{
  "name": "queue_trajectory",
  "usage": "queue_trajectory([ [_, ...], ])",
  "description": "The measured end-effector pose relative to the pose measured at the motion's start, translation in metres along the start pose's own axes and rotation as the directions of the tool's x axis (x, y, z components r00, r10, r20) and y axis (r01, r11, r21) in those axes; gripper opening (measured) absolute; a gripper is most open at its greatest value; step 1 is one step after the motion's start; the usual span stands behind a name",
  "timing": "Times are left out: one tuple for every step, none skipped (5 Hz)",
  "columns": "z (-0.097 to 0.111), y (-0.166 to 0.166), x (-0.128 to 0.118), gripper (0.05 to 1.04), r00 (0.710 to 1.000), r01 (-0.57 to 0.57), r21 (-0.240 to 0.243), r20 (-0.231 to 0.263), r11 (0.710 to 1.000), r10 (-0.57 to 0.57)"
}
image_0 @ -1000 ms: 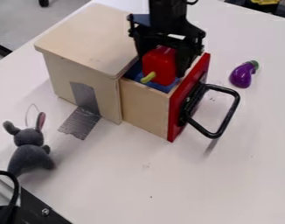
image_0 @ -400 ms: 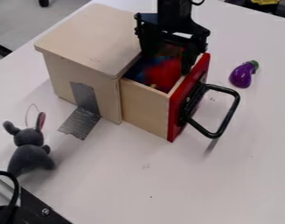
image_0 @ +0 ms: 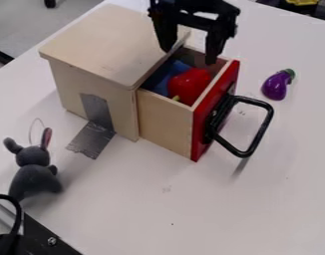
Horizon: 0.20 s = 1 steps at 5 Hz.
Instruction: Put the red pepper in the drawer
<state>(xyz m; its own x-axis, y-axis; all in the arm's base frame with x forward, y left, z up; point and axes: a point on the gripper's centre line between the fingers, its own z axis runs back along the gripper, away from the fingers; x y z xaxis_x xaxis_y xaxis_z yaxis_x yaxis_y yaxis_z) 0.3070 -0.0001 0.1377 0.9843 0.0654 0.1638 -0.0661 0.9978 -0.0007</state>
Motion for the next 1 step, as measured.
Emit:
queue_trajectory([
  [0.0076, -0.0062, -0.0105, 1.000, 1.000, 0.028, -0.003, 0.009, 1.000, -0.028],
])
